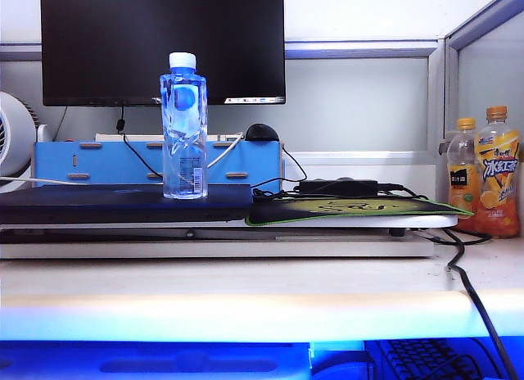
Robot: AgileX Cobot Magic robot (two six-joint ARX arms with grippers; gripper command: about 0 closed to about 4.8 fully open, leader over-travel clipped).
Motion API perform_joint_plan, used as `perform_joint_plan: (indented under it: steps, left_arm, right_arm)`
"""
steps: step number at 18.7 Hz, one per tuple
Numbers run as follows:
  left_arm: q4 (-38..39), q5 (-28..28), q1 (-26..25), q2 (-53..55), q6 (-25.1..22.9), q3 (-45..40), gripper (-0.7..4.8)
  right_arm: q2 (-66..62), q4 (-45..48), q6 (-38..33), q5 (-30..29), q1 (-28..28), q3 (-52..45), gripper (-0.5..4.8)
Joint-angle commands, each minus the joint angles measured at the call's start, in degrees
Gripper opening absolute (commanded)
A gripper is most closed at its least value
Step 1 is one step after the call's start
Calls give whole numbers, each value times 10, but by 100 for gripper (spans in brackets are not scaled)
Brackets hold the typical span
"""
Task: Pick up the mineral water bottle and place it on the laptop.
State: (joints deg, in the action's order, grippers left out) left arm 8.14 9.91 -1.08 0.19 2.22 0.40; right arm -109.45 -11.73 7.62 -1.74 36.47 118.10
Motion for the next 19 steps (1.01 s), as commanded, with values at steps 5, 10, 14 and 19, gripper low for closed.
perform_joint_plan:
  steps: [5, 10, 14, 19]
  left_arm:
    - [3, 4, 0, -1, -1, 0, -2]
    - [3, 4, 0, -1, -1, 0, -2]
    - [3, 4, 0, -1, -1, 0, -2]
    - [3, 4, 0, -1, -1, 0, -2]
  right_arm:
    - [270, -156, 74, 78, -9, 5, -1]
    - [460, -308, 75, 105, -9, 5, -1]
    - [561, -431, 75, 175, -9, 5, -1]
    - [633, -609, 74, 242, -8, -5, -1]
